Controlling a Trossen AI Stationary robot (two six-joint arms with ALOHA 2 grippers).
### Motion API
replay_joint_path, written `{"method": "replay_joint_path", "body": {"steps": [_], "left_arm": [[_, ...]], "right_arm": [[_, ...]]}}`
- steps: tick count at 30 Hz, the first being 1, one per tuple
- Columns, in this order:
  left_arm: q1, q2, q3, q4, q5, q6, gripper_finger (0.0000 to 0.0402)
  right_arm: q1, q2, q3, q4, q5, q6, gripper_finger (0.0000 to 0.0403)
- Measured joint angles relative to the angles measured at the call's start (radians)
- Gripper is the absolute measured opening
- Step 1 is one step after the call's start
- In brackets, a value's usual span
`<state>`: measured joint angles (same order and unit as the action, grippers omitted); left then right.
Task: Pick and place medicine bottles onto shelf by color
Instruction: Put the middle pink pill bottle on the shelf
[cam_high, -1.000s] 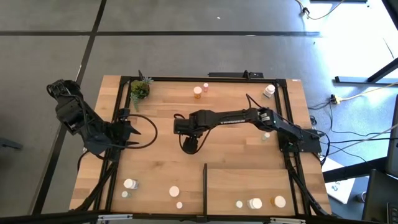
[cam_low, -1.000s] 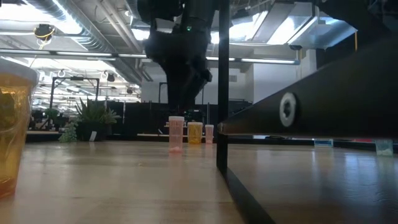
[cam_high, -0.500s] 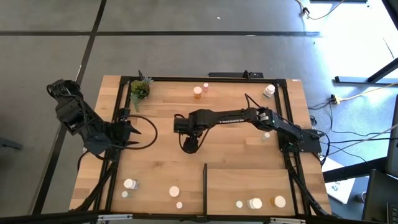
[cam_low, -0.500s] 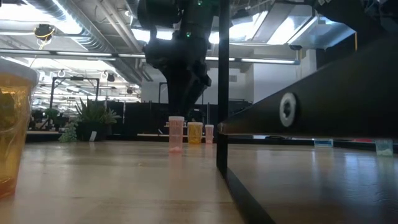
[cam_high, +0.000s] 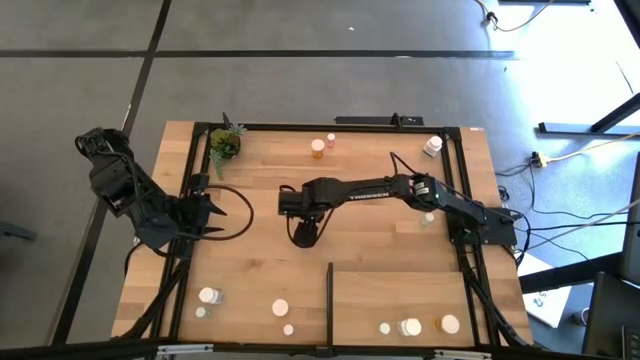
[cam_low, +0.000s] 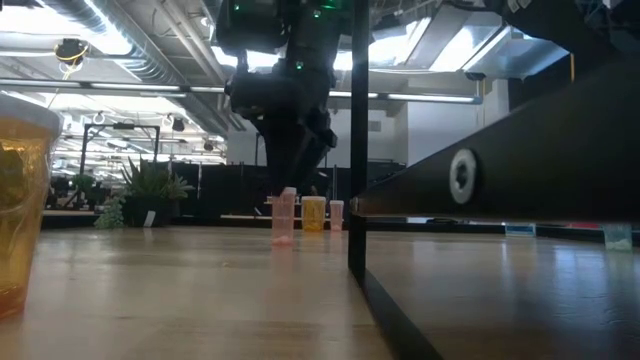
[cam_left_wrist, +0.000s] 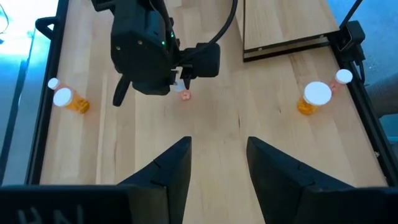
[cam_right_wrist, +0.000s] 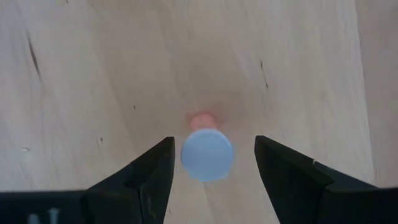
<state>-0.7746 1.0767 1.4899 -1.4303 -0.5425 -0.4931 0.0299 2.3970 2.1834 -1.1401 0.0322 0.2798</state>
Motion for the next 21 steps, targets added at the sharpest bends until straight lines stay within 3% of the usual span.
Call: {"method": "replay_joint_path", "body": {"steps": [21], "left_arm": [[0.000, 0.000, 0.000, 0.000, 0.000, 0.000, 0.0148]], "right_arm": [[-0.001, 0.028, 0.000, 0.008, 0.011, 0.004, 0.0183]]}}
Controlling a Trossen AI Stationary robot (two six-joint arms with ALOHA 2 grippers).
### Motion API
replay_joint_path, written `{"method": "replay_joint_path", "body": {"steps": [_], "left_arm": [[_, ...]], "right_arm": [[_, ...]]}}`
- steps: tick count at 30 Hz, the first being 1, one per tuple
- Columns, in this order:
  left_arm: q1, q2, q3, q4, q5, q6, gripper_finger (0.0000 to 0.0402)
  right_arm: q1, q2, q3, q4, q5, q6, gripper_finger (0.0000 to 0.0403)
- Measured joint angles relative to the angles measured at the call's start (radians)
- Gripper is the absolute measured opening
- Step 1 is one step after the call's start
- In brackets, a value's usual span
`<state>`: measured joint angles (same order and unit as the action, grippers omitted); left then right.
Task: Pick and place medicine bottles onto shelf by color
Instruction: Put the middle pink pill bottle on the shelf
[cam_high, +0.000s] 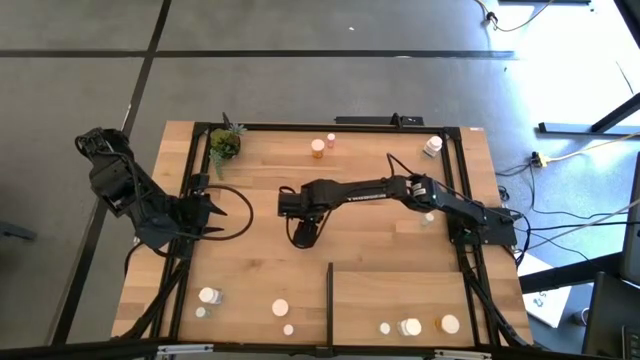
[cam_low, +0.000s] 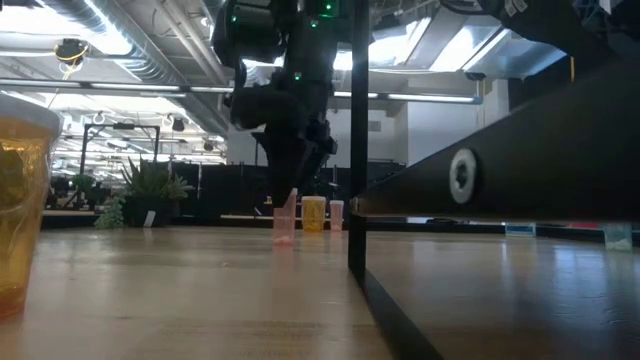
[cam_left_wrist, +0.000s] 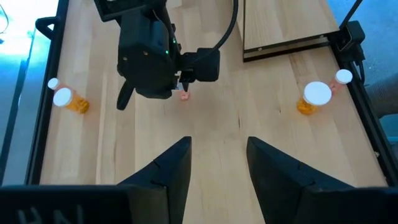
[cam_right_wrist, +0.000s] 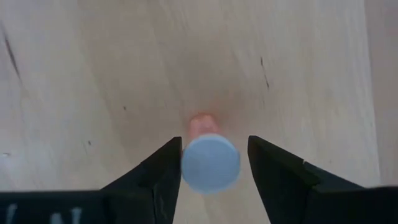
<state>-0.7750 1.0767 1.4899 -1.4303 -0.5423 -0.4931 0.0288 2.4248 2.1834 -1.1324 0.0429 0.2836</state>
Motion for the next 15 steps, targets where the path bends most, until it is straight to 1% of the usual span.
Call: {"method": "replay_joint_path", "body": {"steps": [4, 12, 15], "left_arm": [[0.000, 0.000, 0.000, 0.000, 0.000, 0.000, 0.0148], [0.000, 0.000, 0.000, 0.000, 0.000, 0.000, 0.0148], [0.000, 0.000, 0.000, 0.000, 0.000, 0.000, 0.0148]], "right_arm": [[0.000, 0.011, 0.000, 0.006, 0.000, 0.000, 0.0168], [0.000, 0.016, 0.000, 0.007, -0.002, 0.017, 0.0117], [0.000, 0.016, 0.000, 0.003, -0.003, 0.001, 0.0106]]}}
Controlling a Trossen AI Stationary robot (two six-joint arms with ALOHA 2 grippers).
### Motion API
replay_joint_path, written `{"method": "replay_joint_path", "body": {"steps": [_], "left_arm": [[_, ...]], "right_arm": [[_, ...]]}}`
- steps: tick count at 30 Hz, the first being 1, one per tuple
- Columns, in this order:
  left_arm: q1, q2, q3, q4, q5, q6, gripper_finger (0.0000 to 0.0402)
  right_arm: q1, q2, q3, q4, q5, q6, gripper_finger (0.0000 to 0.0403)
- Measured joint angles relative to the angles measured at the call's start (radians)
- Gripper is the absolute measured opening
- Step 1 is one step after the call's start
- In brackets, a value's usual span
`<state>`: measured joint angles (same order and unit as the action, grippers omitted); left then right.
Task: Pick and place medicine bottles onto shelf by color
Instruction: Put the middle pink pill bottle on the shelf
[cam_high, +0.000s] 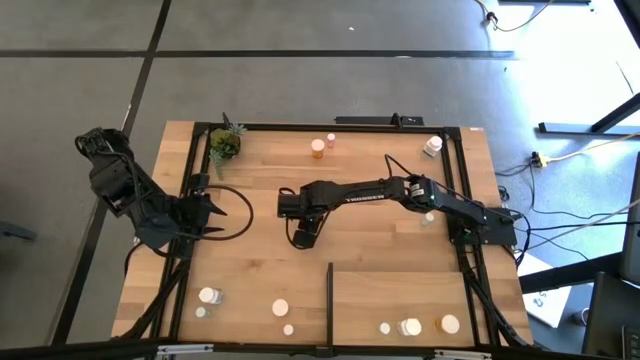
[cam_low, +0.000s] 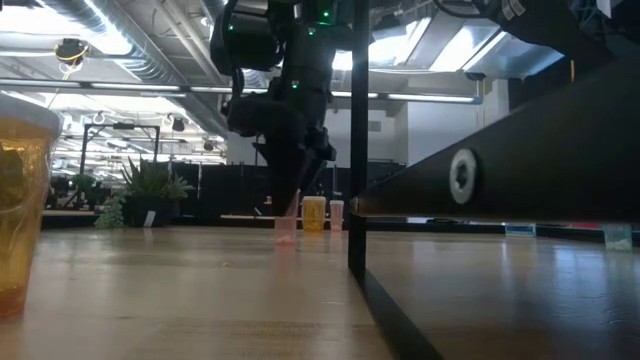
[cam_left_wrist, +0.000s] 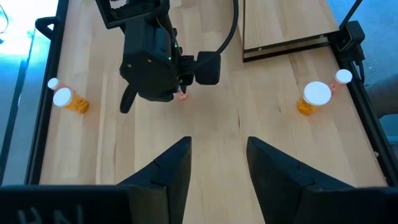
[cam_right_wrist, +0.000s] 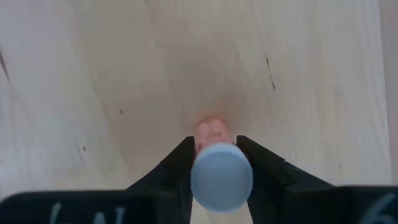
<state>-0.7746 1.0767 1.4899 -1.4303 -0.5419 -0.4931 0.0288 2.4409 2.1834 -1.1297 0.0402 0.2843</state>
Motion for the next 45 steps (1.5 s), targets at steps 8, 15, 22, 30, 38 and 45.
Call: {"method": "replay_joint_path", "body": {"steps": [8, 15, 22, 30, 38, 45], "left_arm": [[0.000, 0.000, 0.000, 0.000, 0.000, 0.000, 0.0148], [0.000, 0.000, 0.000, 0.000, 0.000, 0.000, 0.0148], [0.000, 0.000, 0.000, 0.000, 0.000, 0.000, 0.0148], [0.000, 0.000, 0.000, 0.001, 0.000, -0.001, 0.0148], [0.000, 0.001, 0.000, 0.002, -0.057, -0.013, 0.0148], [0.000, 0.002, 0.000, 0.003, -0.115, -0.082, 0.0148]], "right_arm": [[0.002, -0.016, 0.000, -0.020, 0.000, -0.008, 0.0114], [0.019, -0.021, 0.086, -0.105, -0.009, -0.050, 0.0108], [0.052, -0.077, 0.157, -0.197, -0.008, -0.053, 0.0109], [0.137, -0.163, 0.173, -0.258, 0.031, -0.009, 0.0113], [0.243, -0.242, 0.172, -0.311, 0.070, 0.064, 0.0110], [0.319, -0.303, 0.173, -0.327, 0.090, 0.109, 0.0109]]}}
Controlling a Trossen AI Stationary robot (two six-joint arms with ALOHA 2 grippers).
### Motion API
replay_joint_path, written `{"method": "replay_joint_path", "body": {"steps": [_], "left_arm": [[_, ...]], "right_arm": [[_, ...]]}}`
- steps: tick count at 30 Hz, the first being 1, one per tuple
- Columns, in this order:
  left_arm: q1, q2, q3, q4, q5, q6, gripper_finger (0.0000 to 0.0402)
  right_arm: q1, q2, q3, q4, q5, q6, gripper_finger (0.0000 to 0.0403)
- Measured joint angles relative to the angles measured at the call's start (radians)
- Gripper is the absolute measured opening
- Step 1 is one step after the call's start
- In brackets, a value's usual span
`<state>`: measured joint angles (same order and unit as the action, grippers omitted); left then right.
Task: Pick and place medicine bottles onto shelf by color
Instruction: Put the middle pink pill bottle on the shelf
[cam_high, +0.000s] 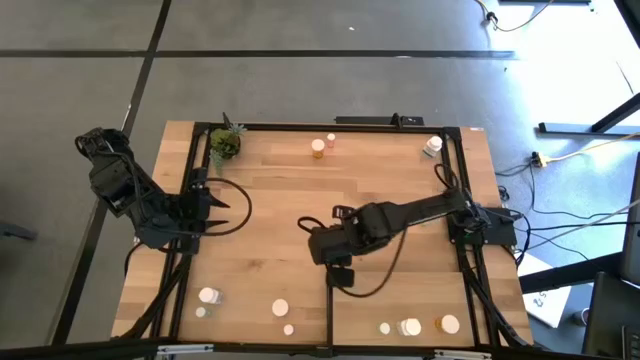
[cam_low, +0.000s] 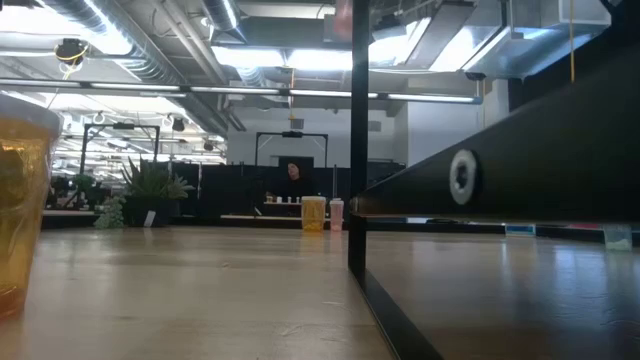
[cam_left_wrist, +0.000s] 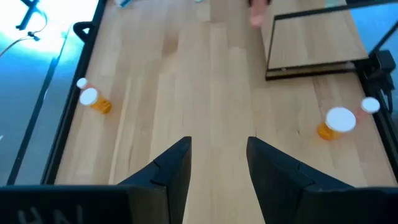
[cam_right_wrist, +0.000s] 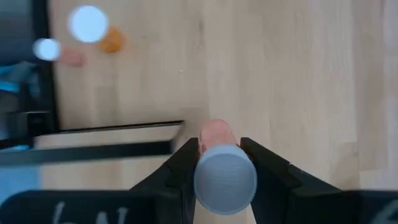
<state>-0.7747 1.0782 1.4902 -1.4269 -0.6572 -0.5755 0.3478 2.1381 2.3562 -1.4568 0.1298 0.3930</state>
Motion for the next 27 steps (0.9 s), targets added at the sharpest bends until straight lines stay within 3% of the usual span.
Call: {"method": "replay_joint_path", "body": {"steps": [8, 16, 27], "left_arm": [[0.000, 0.029, -0.019, 0.065, -0.039, -0.020, 0.0148], [0.000, 0.038, -0.161, 0.222, -0.037, -0.017, 0.0148], [-0.037, 0.042, -0.363, 0.662, -0.029, 0.163, 0.0148]], "right_arm": [[0.108, -0.032, 0.000, -0.022, -0.027, 0.078, 0.0114], [0.228, -0.031, 0.000, 0.013, -0.027, 0.225, 0.0116], [0.323, 0.016, 0.000, 0.102, -0.051, 0.345, 0.0117]]}}
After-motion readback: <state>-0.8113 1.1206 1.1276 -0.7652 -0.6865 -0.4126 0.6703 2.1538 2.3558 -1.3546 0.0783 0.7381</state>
